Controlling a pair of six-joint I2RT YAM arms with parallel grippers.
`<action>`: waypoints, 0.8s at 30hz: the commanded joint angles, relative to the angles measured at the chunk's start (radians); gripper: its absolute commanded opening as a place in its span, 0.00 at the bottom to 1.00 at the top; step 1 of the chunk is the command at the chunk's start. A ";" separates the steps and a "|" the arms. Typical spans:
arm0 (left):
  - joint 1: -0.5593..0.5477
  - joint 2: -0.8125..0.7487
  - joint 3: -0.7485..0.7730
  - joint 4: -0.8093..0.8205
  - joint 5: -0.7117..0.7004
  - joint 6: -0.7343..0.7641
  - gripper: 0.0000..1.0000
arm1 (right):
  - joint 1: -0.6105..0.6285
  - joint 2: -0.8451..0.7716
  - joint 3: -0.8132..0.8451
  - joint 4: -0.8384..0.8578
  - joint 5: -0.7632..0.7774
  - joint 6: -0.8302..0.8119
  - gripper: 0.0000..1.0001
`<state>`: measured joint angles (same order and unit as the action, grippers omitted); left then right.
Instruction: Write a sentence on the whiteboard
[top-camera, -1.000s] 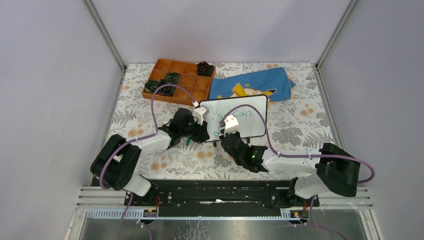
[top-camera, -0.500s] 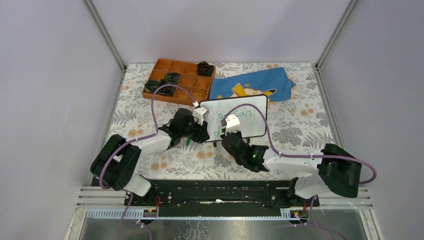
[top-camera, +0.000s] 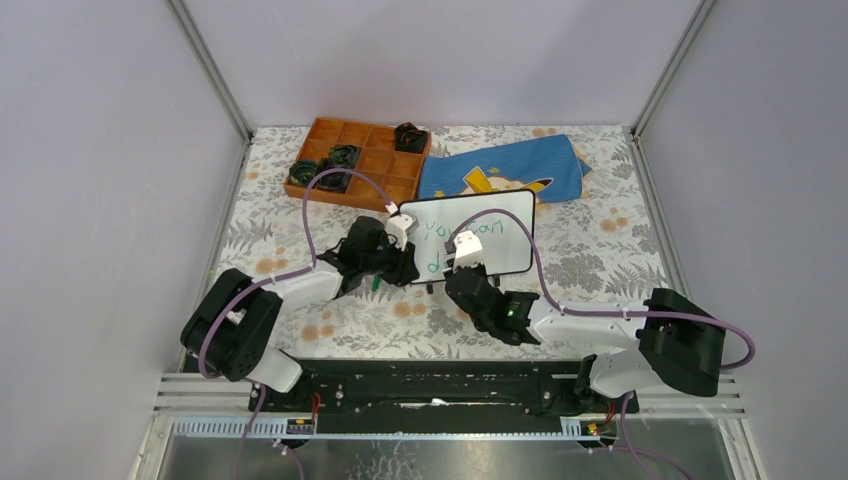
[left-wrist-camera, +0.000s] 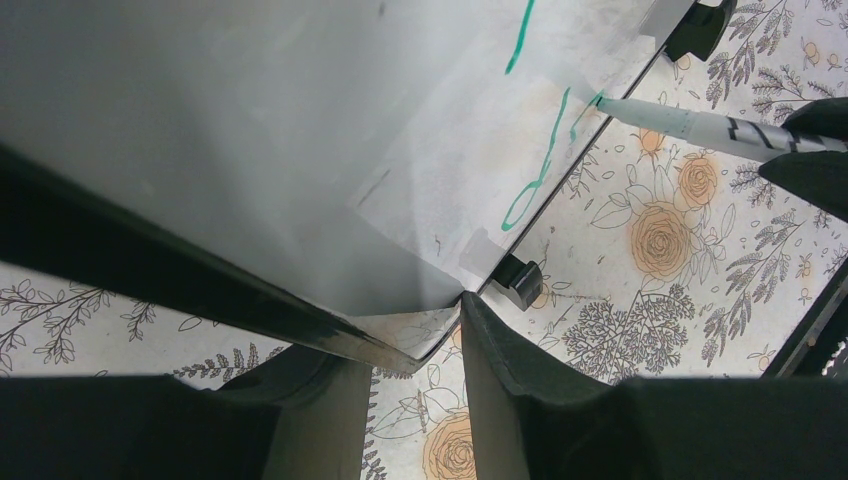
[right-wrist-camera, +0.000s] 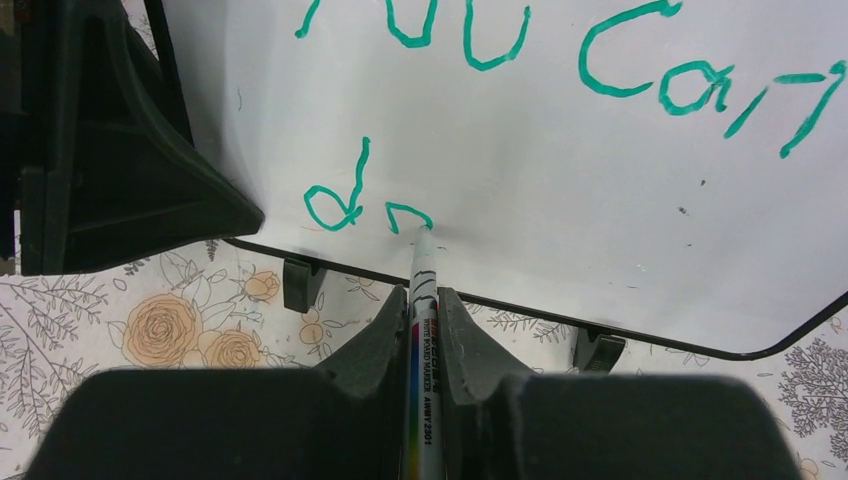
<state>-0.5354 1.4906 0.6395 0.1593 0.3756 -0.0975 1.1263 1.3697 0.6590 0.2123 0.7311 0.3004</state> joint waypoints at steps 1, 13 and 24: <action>-0.013 -0.018 0.018 -0.010 -0.010 0.032 0.42 | -0.011 -0.011 0.003 0.013 -0.016 0.013 0.00; -0.015 -0.018 0.018 -0.012 -0.010 0.033 0.41 | -0.011 0.022 0.047 0.027 -0.045 -0.003 0.00; -0.018 -0.012 0.019 -0.015 -0.015 0.036 0.41 | -0.011 0.006 0.061 0.025 -0.037 -0.009 0.00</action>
<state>-0.5373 1.4906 0.6395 0.1596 0.3714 -0.0959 1.1244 1.3983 0.6853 0.2142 0.6701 0.2993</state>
